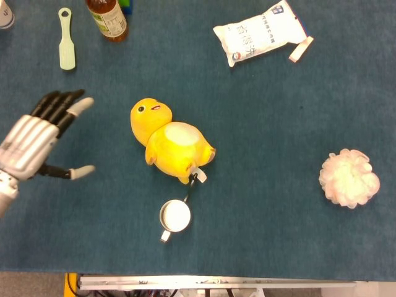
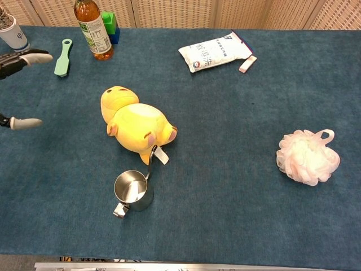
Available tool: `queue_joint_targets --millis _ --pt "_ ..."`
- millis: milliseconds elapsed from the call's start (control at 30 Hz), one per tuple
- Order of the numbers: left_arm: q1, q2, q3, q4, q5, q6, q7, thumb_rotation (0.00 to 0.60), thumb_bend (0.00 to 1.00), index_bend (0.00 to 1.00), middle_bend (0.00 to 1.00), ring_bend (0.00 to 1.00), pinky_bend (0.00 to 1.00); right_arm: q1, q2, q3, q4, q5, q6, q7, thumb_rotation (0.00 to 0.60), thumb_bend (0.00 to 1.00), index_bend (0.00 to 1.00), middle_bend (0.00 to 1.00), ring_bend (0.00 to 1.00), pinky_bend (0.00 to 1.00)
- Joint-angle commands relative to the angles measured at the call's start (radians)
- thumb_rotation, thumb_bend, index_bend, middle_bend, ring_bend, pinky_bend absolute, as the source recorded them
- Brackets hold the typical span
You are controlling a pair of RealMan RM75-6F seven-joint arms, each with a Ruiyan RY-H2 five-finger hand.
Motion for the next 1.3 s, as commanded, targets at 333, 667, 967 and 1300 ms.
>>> queue_joint_targets --millis 333,667,967,1300 --pt "-0.14 -0.125 -0.004 0.039 0.025 -0.113 -0.071 0.035 0.0 0.05 0.0 0.0 0.0 0.0 -0.004 -0.008 0.01 0.004 -0.008 0.001 0.6 0.04 0.04 0.26 0.12 0.23" --pt "-0.213 -0.239 0.008 0.153 0.026 -0.168 -0.059 0.0 0.0 0.05 0.0 0.0 0.0 -0.006 -0.005 -0.014 0.026 0.019 -0.015 0.006 0.6 0.04 0.04 0.26 0.12 0.23" --pt "-0.233 -0.245 0.022 0.151 -0.01 -0.186 -0.048 0.0 0.0 0.05 0.0 0.0 0.0 -0.01 -0.017 -0.021 0.048 0.018 -0.017 0.021 0.6 0.04 0.04 0.26 0.12 0.23" --pt "-0.242 -0.241 0.039 0.08 0.002 -0.155 -0.014 0.0 0.0 0.05 0.0 0.0 0.0 -0.016 -0.018 -0.026 0.047 0.004 -0.005 0.021 0.6 0.04 0.04 0.26 0.12 0.23"
